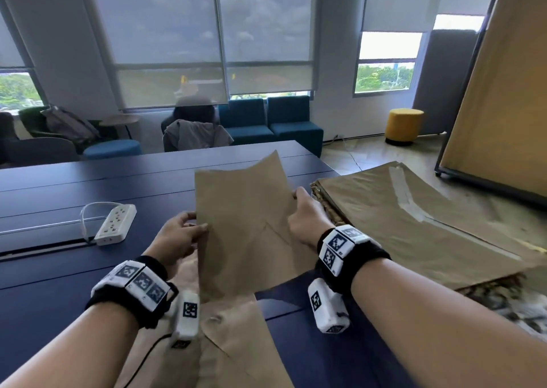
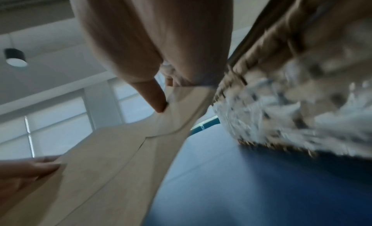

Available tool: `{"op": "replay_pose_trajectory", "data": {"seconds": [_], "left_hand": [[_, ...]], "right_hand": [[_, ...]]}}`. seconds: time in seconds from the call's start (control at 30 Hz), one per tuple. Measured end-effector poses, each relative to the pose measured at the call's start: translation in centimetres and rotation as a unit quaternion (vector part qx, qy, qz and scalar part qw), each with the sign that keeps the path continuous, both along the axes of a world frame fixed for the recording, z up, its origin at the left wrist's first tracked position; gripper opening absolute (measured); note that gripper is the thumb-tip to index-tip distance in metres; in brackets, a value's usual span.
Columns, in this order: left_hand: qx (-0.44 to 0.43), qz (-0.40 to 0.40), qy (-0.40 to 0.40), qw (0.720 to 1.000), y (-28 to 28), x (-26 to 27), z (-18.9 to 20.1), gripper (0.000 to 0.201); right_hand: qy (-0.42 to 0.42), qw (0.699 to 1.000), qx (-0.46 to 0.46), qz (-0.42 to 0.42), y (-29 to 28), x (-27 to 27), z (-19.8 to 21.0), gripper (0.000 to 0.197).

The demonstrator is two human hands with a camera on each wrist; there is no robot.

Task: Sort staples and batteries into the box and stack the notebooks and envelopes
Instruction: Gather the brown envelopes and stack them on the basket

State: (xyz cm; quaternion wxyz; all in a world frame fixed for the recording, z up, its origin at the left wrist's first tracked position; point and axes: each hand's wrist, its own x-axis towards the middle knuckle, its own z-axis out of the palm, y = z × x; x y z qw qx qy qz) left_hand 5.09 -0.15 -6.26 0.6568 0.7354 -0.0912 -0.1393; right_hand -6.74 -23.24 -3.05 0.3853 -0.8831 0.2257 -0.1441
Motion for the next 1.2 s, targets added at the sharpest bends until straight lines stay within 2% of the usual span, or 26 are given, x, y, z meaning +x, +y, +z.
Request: {"op": "replay_pose_trajectory", "data": {"seconds": [0.13,0.27,0.37,0.5,0.63,0.73,0.83,0.97,1.03,1.1,1.13,1.2], "left_hand": [[-0.089,0.011,-0.060,0.994,-1.6,-2.2,4.1,0.022],[-0.185,0.021,-0.123,0.975,-3.9,-4.4,7.9,0.018],[-0.216,-0.013,-0.155,0.964,-6.1,-6.6,9.7,0.018],[-0.237,-0.053,-0.210,0.947,-9.4,-10.0,10.8,0.029],[-0.256,-0.086,-0.179,0.946,-12.6,-12.7,11.2,0.029],[-0.236,-0.130,-0.155,0.950,-14.6,-14.2,11.3,0.031],[-0.184,-0.168,-0.132,0.959,-16.9,-14.8,11.0,0.030],[-0.023,-0.199,-0.140,0.970,-19.7,-14.5,9.6,0.028],[0.098,-0.226,-0.153,0.957,-20.6,-14.0,8.2,0.034],[0.214,-0.257,-0.178,0.926,-21.1,-13.6,6.6,0.038],[0.253,-0.261,-0.194,0.911,-21.4,-13.6,6.0,0.040],[0.277,-0.243,-0.218,0.904,-21.6,-13.3,5.6,0.045]], "right_hand": [[-0.103,0.994,0.039,0.020,-0.3,-1.6,2.8,0.037],[-0.204,0.978,0.033,0.019,-1.3,-3.8,5.9,0.049],[-0.280,0.960,-0.012,0.000,-3.1,-6.5,7.9,0.057],[-0.341,0.937,-0.063,-0.039,-6.8,-10.2,9.4,0.052],[-0.377,0.918,-0.081,-0.091,-10.8,-14.0,10.0,0.055],[-0.323,0.933,-0.110,-0.117,-14.3,-16.1,10.5,0.056],[-0.237,0.955,-0.118,-0.135,-17.8,-17.8,10.4,0.049],[-0.138,0.979,-0.031,-0.146,-20.9,-19.4,8.9,0.037],[-0.019,0.989,-0.049,-0.136,-22.2,-19.3,6.8,0.039],[0.102,0.984,-0.092,-0.111,-22.8,-18.7,4.5,0.046],[0.130,0.981,-0.097,-0.110,-23.2,-18.4,3.6,0.048],[0.140,0.978,-0.084,-0.126,-23.6,-17.8,2.8,0.050]]}}
